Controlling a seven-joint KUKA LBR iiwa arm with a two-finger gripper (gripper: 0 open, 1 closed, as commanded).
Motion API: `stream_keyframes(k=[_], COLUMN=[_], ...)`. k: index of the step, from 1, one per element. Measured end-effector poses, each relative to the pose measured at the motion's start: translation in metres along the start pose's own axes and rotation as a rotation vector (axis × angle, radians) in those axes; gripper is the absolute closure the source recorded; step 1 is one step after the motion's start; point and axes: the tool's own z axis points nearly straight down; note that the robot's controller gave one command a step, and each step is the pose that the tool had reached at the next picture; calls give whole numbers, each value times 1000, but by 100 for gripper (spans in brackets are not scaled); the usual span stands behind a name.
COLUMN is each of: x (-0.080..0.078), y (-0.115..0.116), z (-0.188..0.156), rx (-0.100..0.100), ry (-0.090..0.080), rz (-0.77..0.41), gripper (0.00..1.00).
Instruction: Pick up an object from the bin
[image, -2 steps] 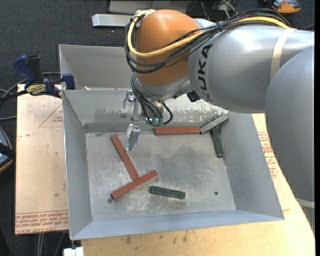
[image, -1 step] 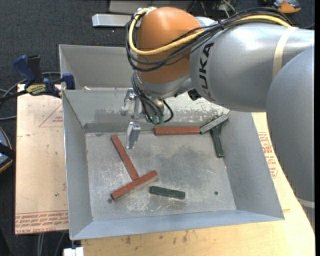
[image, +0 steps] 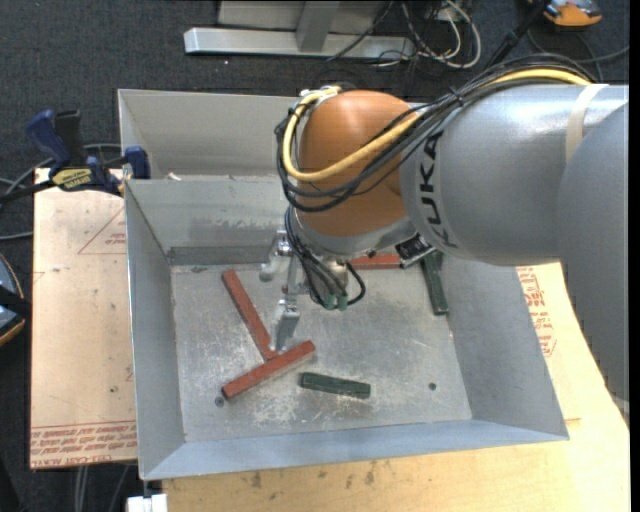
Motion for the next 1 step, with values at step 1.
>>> stream_keyframes(k=[1], x=[22], y=[-7], z=[59], rx=[1], ry=[0], rz=[-75], gripper=[0])
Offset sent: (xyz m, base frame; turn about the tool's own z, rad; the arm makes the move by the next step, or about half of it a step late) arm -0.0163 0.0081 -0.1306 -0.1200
